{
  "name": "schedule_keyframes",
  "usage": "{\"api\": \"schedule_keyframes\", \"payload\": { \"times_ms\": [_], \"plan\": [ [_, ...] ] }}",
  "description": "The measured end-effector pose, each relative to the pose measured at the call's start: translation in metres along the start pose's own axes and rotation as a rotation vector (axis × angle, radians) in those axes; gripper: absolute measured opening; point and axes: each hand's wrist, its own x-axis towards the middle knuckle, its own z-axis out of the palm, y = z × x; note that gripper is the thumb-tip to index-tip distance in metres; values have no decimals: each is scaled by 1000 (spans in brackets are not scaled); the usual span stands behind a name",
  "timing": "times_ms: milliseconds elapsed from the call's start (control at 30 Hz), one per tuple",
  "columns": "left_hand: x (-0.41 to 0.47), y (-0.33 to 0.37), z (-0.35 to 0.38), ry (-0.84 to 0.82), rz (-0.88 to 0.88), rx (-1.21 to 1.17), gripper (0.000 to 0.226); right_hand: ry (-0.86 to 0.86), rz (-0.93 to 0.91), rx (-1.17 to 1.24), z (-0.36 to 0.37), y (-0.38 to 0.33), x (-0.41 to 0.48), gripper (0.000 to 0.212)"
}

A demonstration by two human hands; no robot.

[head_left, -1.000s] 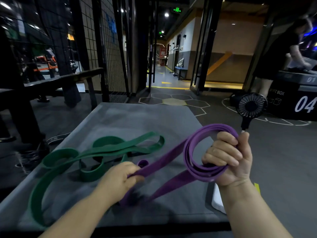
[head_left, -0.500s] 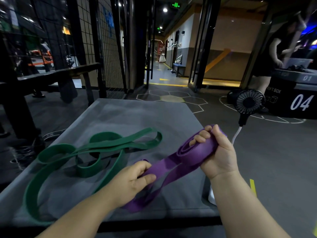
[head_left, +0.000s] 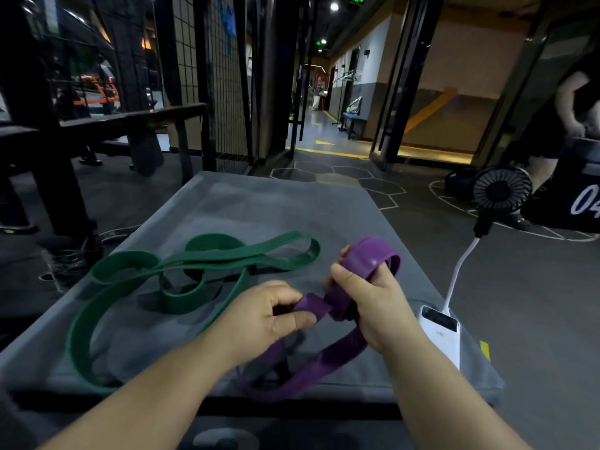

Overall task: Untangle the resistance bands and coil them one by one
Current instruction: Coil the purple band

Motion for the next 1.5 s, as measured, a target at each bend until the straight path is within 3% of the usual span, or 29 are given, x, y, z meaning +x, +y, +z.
{"api": "schedule_keyframes", "payload": {
  "times_ms": [100, 300, 367, 400, 533, 667, 767, 867, 933, 1000, 1067, 1167, 1267, 1333, 1433, 1500],
  "plan": [
    [0, 3, -1, 28, -15, 64, 41, -3, 31, -96, 6, 4, -5, 18],
    [-1, 14, -9, 30, -140, -292, 29, -70, 69, -155, 21, 20, -13, 50],
    [-4, 16, -14, -95, -137, -391, 25, -68, 61, -145, 22, 22, -13, 41],
    [-6, 15, -16, -156, -138, -377, 30, -36, 62, -171, 23, 23, -12, 37],
    [-10, 16, -20, -312, -123, -132, 28, 136, 122, -227, 18, 16, -6, 63],
    [-13, 23, -24, -413, -106, -38, 22, 136, 97, -129, 15, 8, -2, 64],
    [-15, 27, -28, -491, -112, -47, 21, 200, 113, -65, 15, 13, 1, 50],
    [-16, 29, -29, -466, -125, -123, 24, 256, 137, -11, 12, 13, 4, 49],
    [-15, 28, -29, -393, -142, -187, 22, 193, 176, 37, 10, 11, 2, 58],
    [-14, 27, -29, -339, -145, -210, 19, 138, 227, -4, 12, 10, 0, 69],
    [-14, 26, -31, -320, -147, -207, 18, 177, 221, -56, 16, 8, 0, 64],
    [-13, 24, -34, -325, -162, -170, 22, 317, 183, 231, 16, -1, 6, 38],
    [-14, 21, -39, -316, -198, -195, 24, 425, 192, 494, 7, -14, 12, 38],
    [-15, 20, -42, -316, -218, -233, 23, 410, 192, 461, 3, -14, 12, 39],
    [-14, 22, -40, -349, -196, -232, 28, 299, 186, 221, 7, -3, 8, 44],
    [-13, 24, -37, -351, -173, -222, 27, 174, 183, 22, 12, 5, 1, 63]
  ]
}}
